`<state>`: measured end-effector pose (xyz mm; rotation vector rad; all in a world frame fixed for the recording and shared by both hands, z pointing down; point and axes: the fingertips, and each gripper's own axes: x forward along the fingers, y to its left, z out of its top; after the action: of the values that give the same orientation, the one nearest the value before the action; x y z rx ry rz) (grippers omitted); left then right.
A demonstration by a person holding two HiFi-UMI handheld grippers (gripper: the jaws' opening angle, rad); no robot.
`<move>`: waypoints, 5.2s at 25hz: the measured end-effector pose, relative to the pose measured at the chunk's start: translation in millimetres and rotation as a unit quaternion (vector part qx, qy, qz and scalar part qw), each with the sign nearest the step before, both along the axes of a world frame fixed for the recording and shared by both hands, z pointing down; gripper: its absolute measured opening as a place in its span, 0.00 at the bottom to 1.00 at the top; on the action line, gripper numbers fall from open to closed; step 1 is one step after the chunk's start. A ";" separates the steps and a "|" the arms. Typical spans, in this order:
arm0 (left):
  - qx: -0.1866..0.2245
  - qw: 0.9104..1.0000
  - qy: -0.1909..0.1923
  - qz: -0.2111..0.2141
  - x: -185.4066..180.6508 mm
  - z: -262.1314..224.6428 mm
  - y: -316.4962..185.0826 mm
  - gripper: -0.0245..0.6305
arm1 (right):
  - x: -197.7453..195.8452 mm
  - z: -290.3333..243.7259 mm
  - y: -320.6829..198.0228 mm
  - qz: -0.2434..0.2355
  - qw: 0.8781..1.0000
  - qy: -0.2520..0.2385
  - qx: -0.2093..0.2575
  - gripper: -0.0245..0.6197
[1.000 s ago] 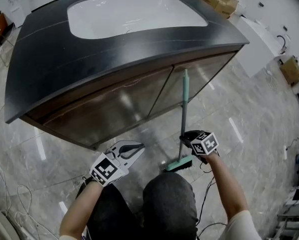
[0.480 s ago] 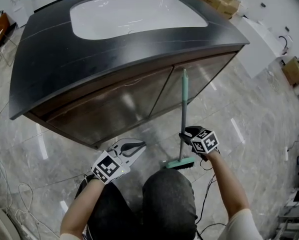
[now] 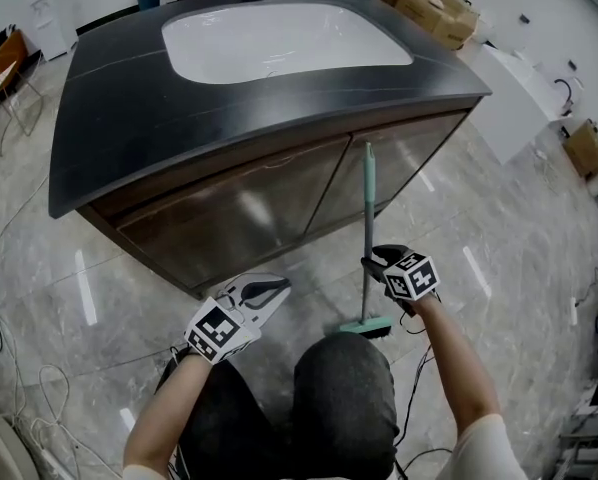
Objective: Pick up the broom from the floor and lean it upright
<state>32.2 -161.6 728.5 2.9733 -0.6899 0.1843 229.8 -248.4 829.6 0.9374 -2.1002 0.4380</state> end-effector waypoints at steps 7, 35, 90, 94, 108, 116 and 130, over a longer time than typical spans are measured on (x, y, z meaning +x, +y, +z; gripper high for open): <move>-0.003 1.000 -0.008 -0.001 -10.1 2.0 15.2 0.06 | -9.4 -16.1 1.2 0.015 1.000 -0.009 0.026 0.28; 0.011 0.999 -0.037 0.023 -27.0 -4.5 36.0 0.06 | -47.6 -96.8 52.1 0.029 0.987 -0.079 0.135 0.07; -0.105 0.993 -0.048 -0.006 91.2 -598.8 46.3 0.06 | 24.7 -675.7 126.9 0.070 0.984 -0.140 0.083 0.04; -0.100 0.994 -0.035 -0.010 72.9 -632.2 58.5 0.06 | 12.2 -710.2 138.1 0.069 0.983 -0.133 0.104 0.04; -0.098 0.993 -0.041 0.045 -42.3 -665.8 112.7 0.06 | -100.0 -761.8 213.7 0.143 0.970 -0.124 0.150 0.04; -0.098 0.990 -0.037 0.099 -78.0 -667.0 153.7 0.06 | -132.4 -766.0 289.4 0.212 0.957 -0.117 0.162 0.04; -0.101 0.987 -0.023 0.123 -53.7 -687.6 244.2 0.06 | -115.8 -791.9 392.1 0.250 0.943 -0.123 0.182 0.04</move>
<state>-21.5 82.7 40.9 2.8556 -0.2845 0.3183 114.0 143.7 37.8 1.7284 -2.1948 0.4435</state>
